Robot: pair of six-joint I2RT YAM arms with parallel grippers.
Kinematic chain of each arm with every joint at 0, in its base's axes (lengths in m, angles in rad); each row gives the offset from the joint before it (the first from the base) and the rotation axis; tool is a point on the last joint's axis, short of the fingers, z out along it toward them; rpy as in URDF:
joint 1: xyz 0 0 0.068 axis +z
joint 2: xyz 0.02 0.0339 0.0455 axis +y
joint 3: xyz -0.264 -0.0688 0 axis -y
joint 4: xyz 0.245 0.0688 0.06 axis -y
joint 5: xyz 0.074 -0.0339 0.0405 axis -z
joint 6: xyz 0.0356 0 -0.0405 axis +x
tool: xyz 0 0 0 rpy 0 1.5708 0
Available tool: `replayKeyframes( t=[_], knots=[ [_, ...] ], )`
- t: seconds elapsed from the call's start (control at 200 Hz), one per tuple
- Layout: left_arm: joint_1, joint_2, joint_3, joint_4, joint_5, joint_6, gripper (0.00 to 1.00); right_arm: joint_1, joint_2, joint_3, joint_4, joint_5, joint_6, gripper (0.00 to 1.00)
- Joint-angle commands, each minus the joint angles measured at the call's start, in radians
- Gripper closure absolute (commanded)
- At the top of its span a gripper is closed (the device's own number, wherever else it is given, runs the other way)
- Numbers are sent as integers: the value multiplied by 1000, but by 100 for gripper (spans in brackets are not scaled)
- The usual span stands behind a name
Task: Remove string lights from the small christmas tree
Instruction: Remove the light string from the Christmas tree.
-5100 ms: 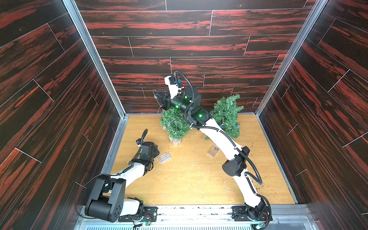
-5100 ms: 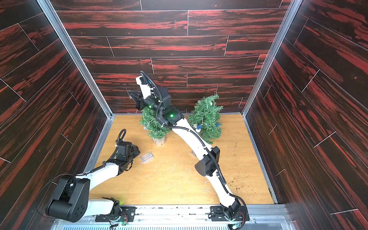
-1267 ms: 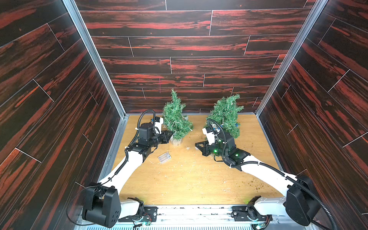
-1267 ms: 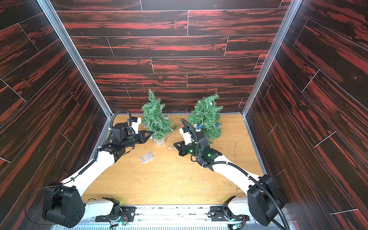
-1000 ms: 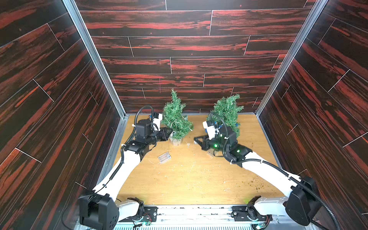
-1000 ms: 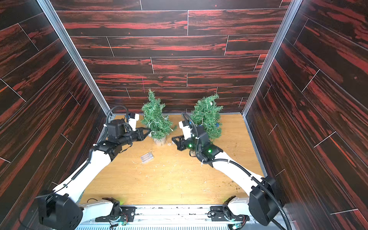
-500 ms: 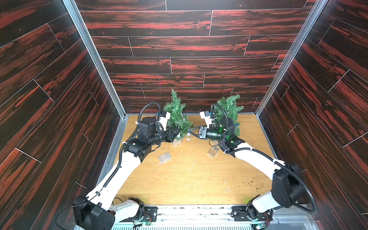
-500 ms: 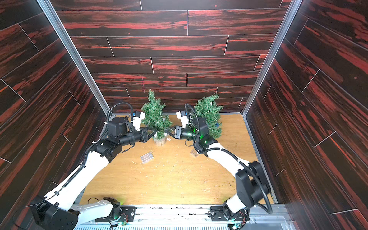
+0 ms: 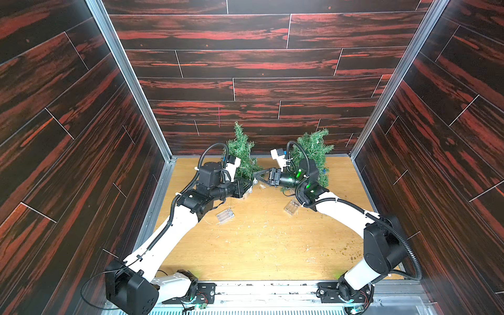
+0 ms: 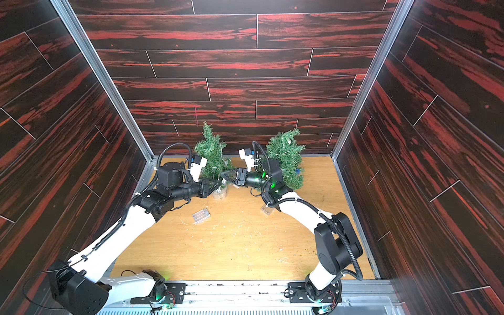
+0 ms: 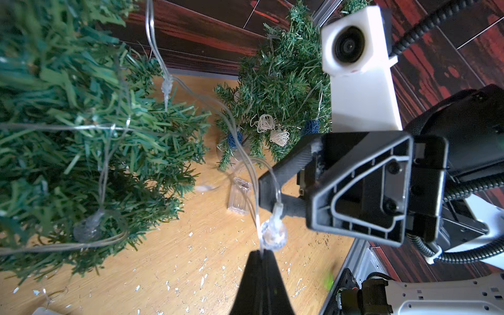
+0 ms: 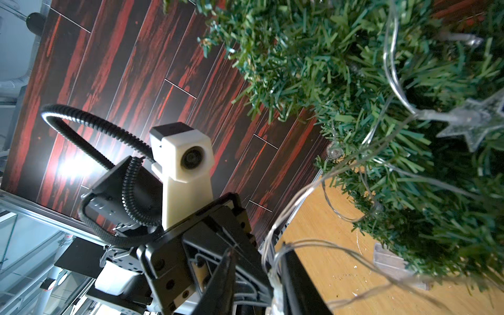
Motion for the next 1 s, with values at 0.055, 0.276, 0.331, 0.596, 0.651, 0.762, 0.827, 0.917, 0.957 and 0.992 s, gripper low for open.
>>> replayKeyframes(
  t=[0.055, 0.276, 0.331, 0.596, 0.651, 0.762, 0.827, 0.917, 0.957, 0.992],
  knots=[
    [-7, 2, 2, 10, -4, 15, 100, 0, 47, 43, 13, -5, 20, 64],
    [-9, 2, -2, 11, -8, 17, 100, 1, 62, 56, -2, 9, 25, 63],
    [-9, 1, -4, 10, -7, 17, 100, 1, 69, 71, -10, 9, 25, 63],
    [-14, 10, -7, 16, -7, 15, 100, 8, 98, 126, -36, 11, 27, 67],
    [-14, 11, -7, 18, -6, 14, 100, 8, 97, 125, -44, 15, 24, 69],
    [-15, 13, -9, 19, -5, 16, 100, 8, 95, 120, -47, 21, 23, 71],
    [-15, 13, -8, 18, -8, 17, 100, 7, 99, 124, -51, 22, 24, 71],
    [-15, 13, -7, 18, -8, 19, 100, 8, 112, 135, -53, 18, 32, 71],
    [-15, 12, -8, 18, -8, 18, 100, 8, 114, 140, -51, 18, 36, 71],
    [-15, 13, -9, 18, -9, 17, 100, 8, 119, 142, -51, 19, 37, 72]
  ],
)
